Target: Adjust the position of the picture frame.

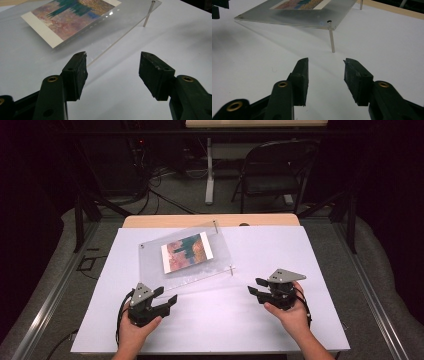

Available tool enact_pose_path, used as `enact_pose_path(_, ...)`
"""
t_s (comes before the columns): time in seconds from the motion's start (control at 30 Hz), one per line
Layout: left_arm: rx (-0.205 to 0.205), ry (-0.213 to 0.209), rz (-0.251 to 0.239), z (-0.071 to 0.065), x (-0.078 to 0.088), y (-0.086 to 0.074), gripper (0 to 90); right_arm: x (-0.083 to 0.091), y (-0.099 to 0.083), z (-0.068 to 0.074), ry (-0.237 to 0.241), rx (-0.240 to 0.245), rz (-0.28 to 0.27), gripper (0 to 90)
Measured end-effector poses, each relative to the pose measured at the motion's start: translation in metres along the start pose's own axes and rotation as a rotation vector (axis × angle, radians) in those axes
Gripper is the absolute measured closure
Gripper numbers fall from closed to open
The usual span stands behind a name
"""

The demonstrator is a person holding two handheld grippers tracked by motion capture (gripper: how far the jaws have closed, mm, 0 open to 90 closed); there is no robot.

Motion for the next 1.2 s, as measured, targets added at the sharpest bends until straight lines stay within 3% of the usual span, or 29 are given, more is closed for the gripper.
enact_pose_path(0.13,0.007,-0.015,0.004,-0.001,-0.003,0.005,43.3,-0.009,0.001,0.0,0.007,0.007,-0.005,53.7)
enact_pose_path(0.27,0.006,-0.036,0.018,-0.003,-0.009,0.009,50.3,-0.025,0.0,0.003,-0.007,0.072,0.002,58.0)
enact_pose_path(0.47,0.006,-0.045,0.033,-0.005,-0.023,0.014,55.1,-0.044,-0.003,-0.001,0.006,0.053,0.016,61.5)
enact_pose_path(0.73,0.024,-0.05,0.043,-0.006,-0.042,0.014,57.2,-0.067,-0.006,-0.008,-0.022,0.039,0.026,68.3)
enact_pose_path(0.9,0.014,-0.056,0.053,-0.009,-0.051,0.014,67.6,-0.083,-0.006,-0.013,-0.022,0.04,0.041,69.5)
enact_pose_path(1.2,0.018,-0.039,0.081,-0.008,-0.058,0.006,78.6,-0.1,-0.009,-0.014,-0.012,0.048,0.037,70.1)
Point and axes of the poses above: each handheld gripper's, and its own axes: x roughly backward along the jaws, y roughly out of its top, z roughly to its left, the point moved 3 cm from there along -x, roughly forward along the jaws, and after that the axes turned 10 degrees about -z, right-handed, at the moved point
